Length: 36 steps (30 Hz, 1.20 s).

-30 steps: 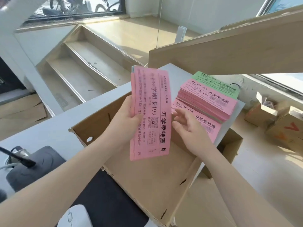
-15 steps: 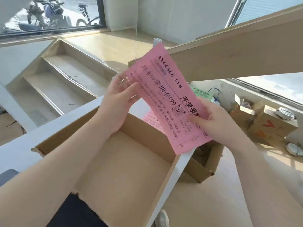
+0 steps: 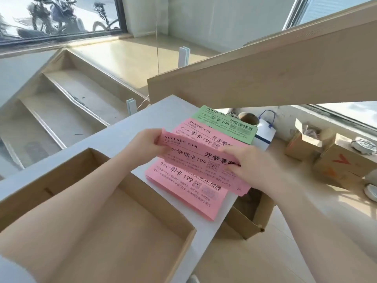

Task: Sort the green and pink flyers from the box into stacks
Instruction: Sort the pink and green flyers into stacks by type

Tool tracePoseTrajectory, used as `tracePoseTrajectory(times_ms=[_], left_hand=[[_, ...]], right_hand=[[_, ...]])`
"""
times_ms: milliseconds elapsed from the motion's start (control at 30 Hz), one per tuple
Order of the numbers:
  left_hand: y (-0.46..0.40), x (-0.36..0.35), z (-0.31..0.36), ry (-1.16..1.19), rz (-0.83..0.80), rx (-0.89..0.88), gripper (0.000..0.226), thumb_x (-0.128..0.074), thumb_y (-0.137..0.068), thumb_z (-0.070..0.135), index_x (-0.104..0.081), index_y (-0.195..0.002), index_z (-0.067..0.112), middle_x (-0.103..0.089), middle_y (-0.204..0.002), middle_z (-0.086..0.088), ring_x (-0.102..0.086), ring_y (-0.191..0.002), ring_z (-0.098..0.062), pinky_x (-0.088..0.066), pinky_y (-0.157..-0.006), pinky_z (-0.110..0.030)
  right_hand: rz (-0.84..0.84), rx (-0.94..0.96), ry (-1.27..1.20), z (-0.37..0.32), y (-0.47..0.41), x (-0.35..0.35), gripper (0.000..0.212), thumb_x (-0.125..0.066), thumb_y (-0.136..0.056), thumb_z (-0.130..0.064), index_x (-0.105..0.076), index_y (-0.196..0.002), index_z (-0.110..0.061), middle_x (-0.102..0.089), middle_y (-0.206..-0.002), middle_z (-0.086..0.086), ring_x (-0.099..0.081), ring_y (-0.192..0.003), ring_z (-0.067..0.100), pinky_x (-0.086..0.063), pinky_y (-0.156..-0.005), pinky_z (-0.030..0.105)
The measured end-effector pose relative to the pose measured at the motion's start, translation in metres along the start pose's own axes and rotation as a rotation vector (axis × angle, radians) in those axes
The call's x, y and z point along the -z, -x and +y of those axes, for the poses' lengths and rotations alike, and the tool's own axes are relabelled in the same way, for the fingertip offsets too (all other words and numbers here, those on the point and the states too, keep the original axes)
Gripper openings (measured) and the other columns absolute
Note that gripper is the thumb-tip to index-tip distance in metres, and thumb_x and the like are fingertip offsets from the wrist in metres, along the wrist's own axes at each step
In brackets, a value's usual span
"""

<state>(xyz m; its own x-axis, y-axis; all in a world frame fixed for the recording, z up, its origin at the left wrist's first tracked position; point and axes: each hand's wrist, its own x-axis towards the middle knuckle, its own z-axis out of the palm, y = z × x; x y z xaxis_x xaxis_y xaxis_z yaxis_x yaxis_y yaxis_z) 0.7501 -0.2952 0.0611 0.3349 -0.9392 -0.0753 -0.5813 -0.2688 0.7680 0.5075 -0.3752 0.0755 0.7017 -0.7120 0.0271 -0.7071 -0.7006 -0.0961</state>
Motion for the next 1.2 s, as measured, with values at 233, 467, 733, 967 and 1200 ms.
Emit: tracePoseTrajectory(times_ms=[233,467,733,967,1200], left_hand=[[-0.014,-0.006,-0.009,-0.050,-0.094,0.077,0.021,-0.061,-0.082,0.004,-0.061,-0.080,0.025,-0.069,-0.096,0.001,-0.066,-0.089,-0.017,-0.051,-0.083,-0.029],[-0.010,-0.017,-0.006,0.257,-0.212,0.155,0.029,-0.068,-0.084,0.018,-0.055,-0.109,0.023,-0.065,-0.099,0.009,-0.062,-0.090,-0.005,-0.048,-0.073,-0.012],[-0.010,-0.033,-0.005,0.489,-0.165,0.297,0.038,-0.036,-0.097,0.044,-0.065,-0.098,0.020,-0.070,-0.094,0.009,-0.061,-0.097,-0.008,-0.042,-0.098,-0.025],[-0.010,-0.040,-0.006,0.500,-0.053,0.252,0.022,-0.039,-0.099,0.028,-0.059,-0.096,0.022,-0.069,-0.096,0.002,-0.061,-0.085,-0.015,-0.041,-0.103,-0.041],[-0.012,-0.038,-0.008,0.549,-0.085,0.193,0.025,-0.048,-0.095,0.036,-0.060,-0.103,0.015,-0.070,-0.100,-0.002,-0.064,-0.096,-0.018,-0.041,-0.103,-0.041]], right_hand=[[0.099,-0.053,-0.282,0.009,-0.001,-0.044,0.033,-0.062,-0.086,-0.029,-0.059,-0.118,-0.035,-0.067,-0.109,-0.012,-0.061,-0.084,0.009,-0.052,-0.065,0.025],[0.239,-0.220,-1.003,0.023,0.030,-0.057,0.024,-0.072,-0.078,-0.010,-0.067,-0.090,-0.030,-0.071,-0.088,-0.019,-0.063,-0.090,-0.005,-0.049,-0.074,0.010],[0.264,-0.360,-1.428,0.003,0.039,-0.083,0.018,-0.067,-0.081,-0.007,-0.065,-0.094,-0.018,-0.072,-0.090,-0.010,-0.067,-0.088,0.005,-0.054,-0.067,0.020],[0.457,-0.446,-1.423,-0.010,0.032,-0.080,0.018,-0.058,-0.085,-0.034,-0.064,-0.070,-0.028,-0.063,-0.066,-0.013,-0.058,-0.070,0.008,-0.044,-0.057,0.020],[0.645,-0.486,-1.364,-0.011,0.023,-0.083,0.026,-0.057,-0.090,-0.029,-0.060,-0.066,-0.037,-0.062,-0.071,-0.015,-0.058,-0.076,0.016,-0.045,-0.061,0.029]])
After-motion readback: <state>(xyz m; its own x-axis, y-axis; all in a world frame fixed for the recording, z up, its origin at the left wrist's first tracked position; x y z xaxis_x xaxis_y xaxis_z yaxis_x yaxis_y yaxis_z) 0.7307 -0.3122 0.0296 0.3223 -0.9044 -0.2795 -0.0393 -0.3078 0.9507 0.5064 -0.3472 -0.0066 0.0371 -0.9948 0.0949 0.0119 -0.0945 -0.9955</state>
